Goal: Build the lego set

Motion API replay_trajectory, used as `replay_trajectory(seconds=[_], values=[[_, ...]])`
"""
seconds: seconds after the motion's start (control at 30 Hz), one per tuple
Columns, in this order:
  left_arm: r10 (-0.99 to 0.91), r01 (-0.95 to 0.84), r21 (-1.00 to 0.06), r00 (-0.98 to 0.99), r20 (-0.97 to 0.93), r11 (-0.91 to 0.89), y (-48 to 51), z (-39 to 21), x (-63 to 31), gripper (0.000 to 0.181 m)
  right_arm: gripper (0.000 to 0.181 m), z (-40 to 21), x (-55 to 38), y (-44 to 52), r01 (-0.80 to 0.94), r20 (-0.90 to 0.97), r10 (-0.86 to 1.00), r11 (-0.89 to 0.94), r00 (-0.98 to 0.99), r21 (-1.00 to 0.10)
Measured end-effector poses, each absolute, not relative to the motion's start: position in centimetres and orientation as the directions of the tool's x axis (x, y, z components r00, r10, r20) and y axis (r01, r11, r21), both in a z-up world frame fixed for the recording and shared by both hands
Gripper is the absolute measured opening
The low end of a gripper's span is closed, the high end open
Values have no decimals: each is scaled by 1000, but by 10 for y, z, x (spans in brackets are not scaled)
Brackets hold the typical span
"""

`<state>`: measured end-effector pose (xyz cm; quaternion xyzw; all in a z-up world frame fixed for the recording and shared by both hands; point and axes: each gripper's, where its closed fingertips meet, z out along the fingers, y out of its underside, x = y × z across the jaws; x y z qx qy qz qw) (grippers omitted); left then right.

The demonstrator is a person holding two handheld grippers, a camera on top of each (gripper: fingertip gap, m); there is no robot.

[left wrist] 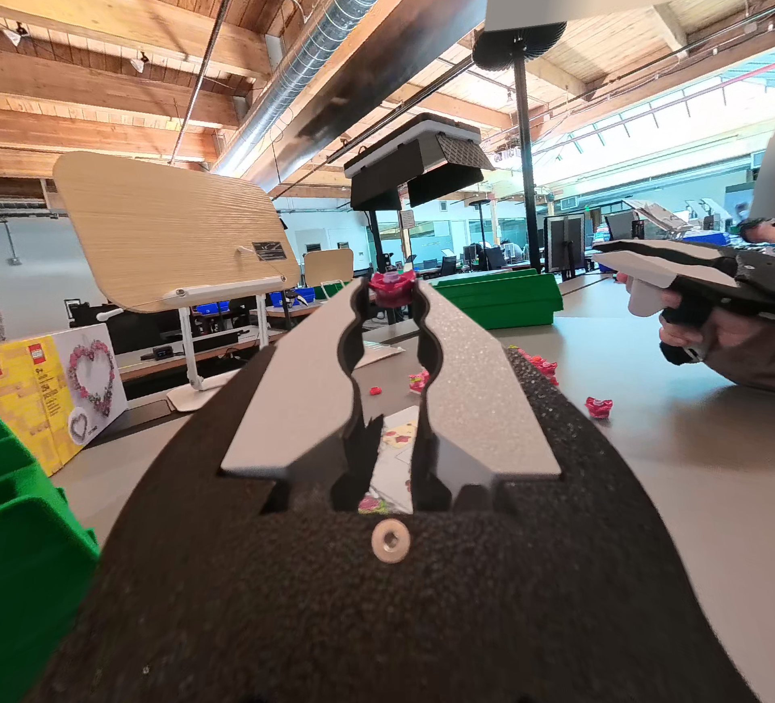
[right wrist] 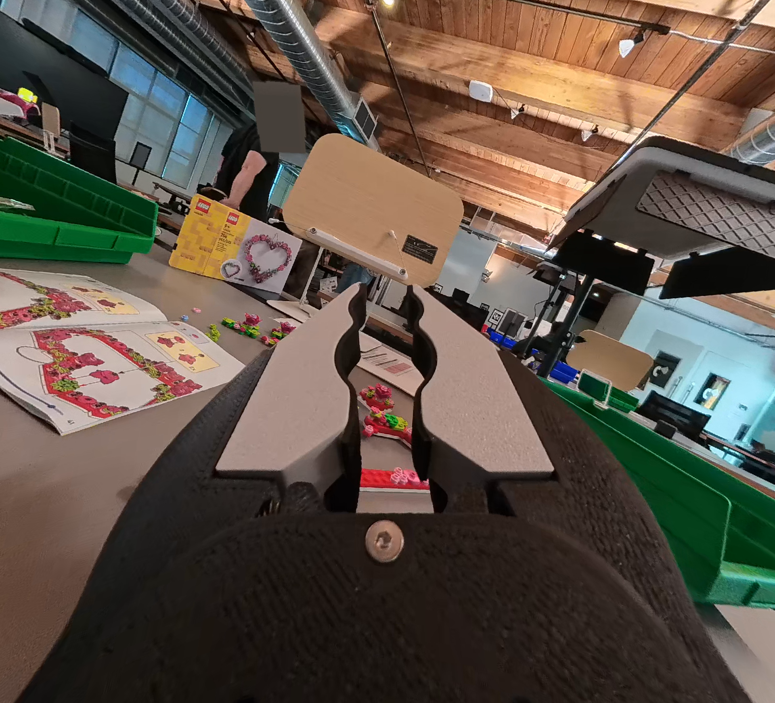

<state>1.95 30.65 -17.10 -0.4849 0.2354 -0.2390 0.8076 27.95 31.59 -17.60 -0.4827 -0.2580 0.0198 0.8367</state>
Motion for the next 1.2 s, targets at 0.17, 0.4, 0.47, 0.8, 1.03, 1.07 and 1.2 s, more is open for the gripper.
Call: replay_trajectory(seconds=[0.17, 0.4, 0.47, 0.8, 1.03, 1.07, 1.2], values=[[-549, 46, -880, 797, -253, 472, 310, -173, 15, 18, 16, -175, 278, 315, 221, 422, 279, 543, 863, -811], [-562, 43, -878, 783, -267, 476, 308, -174, 18, 18, 16, -178, 275, 320, 228, 424, 288, 528, 859, -818], [-572, 47, -877, 775, -269, 477, 306, -174, 20, 18, 16, -179, 274, 321, 234, 430, 289, 524, 856, -819], [-606, -28, -850, 689, -398, 526, 292, -183, 46, 18, 16, -182, 276, 324, 245, 432, 285, 512, 856, -823], [-651, -64, -858, 624, -433, 510, 287, -194, 59, 18, 15, -184, 274, 325, 253, 439, 291, 506, 850, -825], [-653, -61, -860, 624, -428, 506, 287, -194, 59, 18, 15, -184, 274, 325, 254, 440, 291, 505, 849, -825], [-657, -75, -855, 606, -448, 513, 285, -196, 63, 18, 15, -184, 273, 325, 252, 438, 294, 504, 849, -826]])
